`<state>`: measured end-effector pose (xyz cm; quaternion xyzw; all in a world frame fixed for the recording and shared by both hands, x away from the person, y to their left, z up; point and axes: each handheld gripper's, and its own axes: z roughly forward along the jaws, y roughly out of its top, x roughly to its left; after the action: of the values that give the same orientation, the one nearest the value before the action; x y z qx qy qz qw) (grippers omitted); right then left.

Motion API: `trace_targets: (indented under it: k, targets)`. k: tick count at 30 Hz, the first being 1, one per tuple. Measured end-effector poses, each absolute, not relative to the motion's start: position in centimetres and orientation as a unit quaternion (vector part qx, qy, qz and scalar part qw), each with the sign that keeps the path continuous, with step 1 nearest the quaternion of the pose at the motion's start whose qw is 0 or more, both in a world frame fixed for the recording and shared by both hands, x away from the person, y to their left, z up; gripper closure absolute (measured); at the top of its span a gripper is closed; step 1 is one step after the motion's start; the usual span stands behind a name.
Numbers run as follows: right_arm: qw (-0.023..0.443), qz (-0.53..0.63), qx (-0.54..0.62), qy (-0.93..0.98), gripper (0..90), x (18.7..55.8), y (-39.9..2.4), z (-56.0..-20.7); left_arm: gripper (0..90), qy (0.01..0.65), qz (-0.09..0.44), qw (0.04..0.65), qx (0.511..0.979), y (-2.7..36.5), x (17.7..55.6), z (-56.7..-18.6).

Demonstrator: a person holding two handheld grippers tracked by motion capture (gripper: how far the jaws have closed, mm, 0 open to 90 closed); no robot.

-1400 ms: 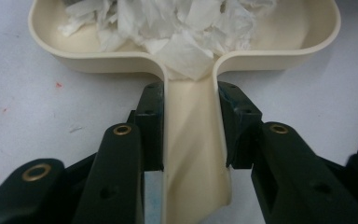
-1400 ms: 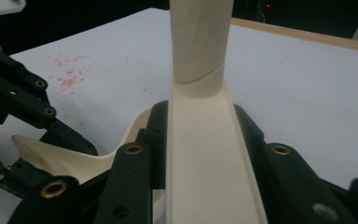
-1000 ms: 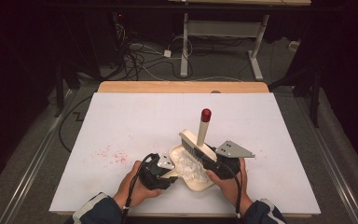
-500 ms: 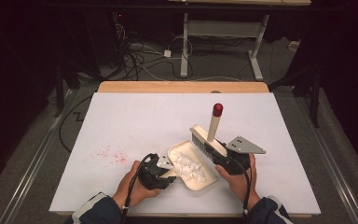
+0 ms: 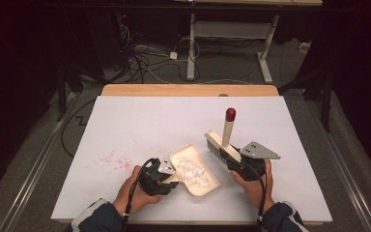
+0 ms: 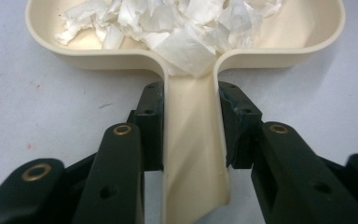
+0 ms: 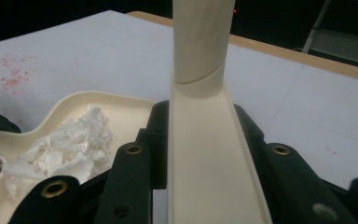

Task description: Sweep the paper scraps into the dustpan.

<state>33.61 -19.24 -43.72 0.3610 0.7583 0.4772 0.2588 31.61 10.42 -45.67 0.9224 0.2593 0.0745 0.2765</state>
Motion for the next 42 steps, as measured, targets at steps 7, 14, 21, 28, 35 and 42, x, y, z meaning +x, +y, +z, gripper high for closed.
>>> trace_targets:
  k: [7,14,21,28,35,42]
  targets:
    - [0.241,0.461,0.372,0.769,67.4,32.4,-20.2,-44.2,63.6,0.26,0.074,0.275,0.923,10.4,31.6,-45.8]
    - [0.215,0.461,0.355,0.785,67.4,30.8,-19.8,-44.3,63.6,0.26,0.076,0.272,0.923,10.2,31.5,-45.8]
    - [0.199,0.49,0.333,0.78,67.4,29.8,-19.5,-42.8,63.6,0.261,0.075,0.27,0.924,10.3,31.6,-45.9]
    - [0.214,0.505,0.336,0.766,67.4,29.7,-20.6,-41.5,63.6,0.262,0.074,0.27,0.923,10.3,31.8,-45.9]
    - [0.231,0.505,0.354,0.752,67.4,30.3,-22.5,-40.8,63.6,0.268,0.076,0.274,0.921,10.8,32.0,-45.8]
    - [0.245,0.497,0.367,0.747,67.3,30.7,-23.6,-40.7,63.6,0.279,0.081,0.276,0.916,11.8,32.2,-45.5]
